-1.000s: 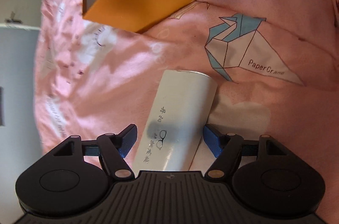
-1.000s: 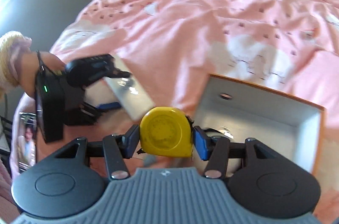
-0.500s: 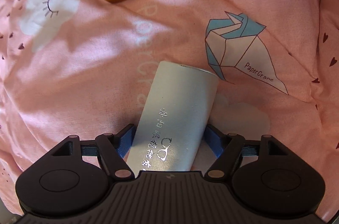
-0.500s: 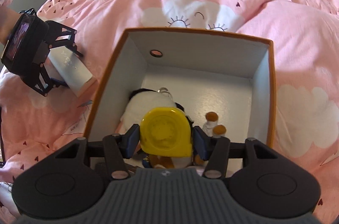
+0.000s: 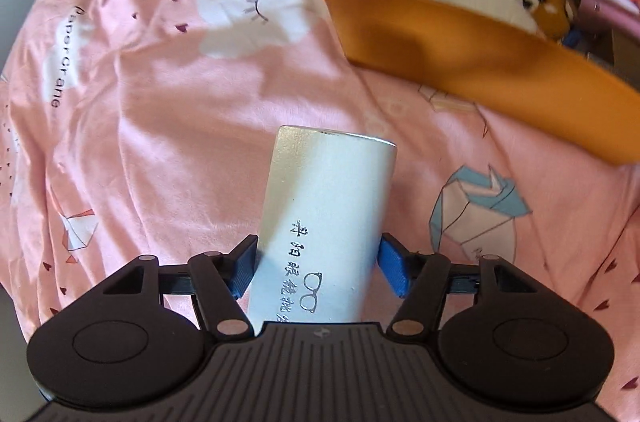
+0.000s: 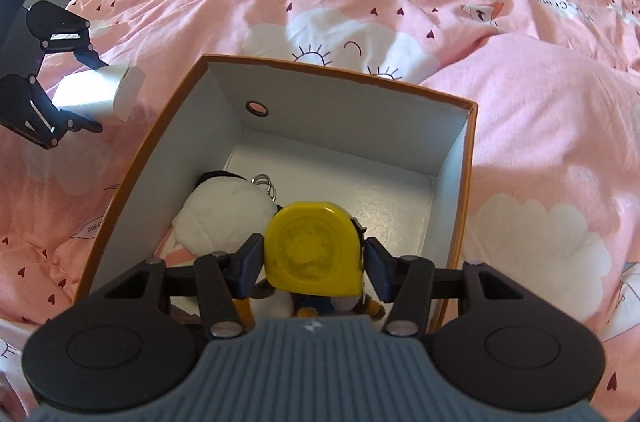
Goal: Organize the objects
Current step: 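Carry the tape measure and glasses case over the shoebox with both grippers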
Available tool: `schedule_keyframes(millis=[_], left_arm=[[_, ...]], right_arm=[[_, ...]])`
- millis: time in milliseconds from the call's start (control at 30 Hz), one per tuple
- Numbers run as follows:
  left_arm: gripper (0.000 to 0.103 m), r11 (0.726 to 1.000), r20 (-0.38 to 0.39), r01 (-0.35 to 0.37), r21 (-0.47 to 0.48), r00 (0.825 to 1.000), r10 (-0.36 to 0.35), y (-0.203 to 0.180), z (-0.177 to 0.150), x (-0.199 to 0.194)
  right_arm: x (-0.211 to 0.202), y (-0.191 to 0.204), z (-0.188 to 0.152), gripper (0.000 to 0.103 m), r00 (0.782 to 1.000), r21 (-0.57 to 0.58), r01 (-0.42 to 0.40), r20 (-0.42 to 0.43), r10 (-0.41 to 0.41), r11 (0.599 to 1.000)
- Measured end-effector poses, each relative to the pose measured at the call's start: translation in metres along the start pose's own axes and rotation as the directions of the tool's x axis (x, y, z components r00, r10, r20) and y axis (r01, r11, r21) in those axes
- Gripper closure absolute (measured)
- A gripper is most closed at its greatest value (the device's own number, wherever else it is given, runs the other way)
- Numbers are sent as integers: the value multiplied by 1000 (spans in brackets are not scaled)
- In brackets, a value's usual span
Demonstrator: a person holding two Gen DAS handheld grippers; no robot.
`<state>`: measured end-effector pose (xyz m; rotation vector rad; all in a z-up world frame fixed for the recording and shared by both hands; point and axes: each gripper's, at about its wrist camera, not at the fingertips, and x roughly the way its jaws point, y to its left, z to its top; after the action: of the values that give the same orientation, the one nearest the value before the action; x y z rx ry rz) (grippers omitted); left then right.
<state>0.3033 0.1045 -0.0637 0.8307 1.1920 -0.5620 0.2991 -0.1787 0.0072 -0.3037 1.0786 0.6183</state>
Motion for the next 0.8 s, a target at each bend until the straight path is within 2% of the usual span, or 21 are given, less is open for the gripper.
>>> schedule_keyframes(millis=[267,500,600,667,800], left_arm=[[33,998,118,-2,-69,993,10,-11,25,-62],[34,998,253,-14,-56,967,28,-23,61,-122],[34,1000,299,17,-8,954,-14,-32,80,-146],[34,999,303,30,43,952,-42,-41,96,-152],[34,984,231,-10,179,972,-33,-66,126,-137]], right_arm=[[-13,0,-10,47,999,-45,15,49,-13,999],[-29,-5,-16,47,995,-30,14,101,-11,999],[-37,-5,-12,47,993,-33,17,118,-13,999],[-43,-4,-10,47,991,-38,19,134,-14,999],[-45,1,-6,47,990,-54,13,143,-5,998]])
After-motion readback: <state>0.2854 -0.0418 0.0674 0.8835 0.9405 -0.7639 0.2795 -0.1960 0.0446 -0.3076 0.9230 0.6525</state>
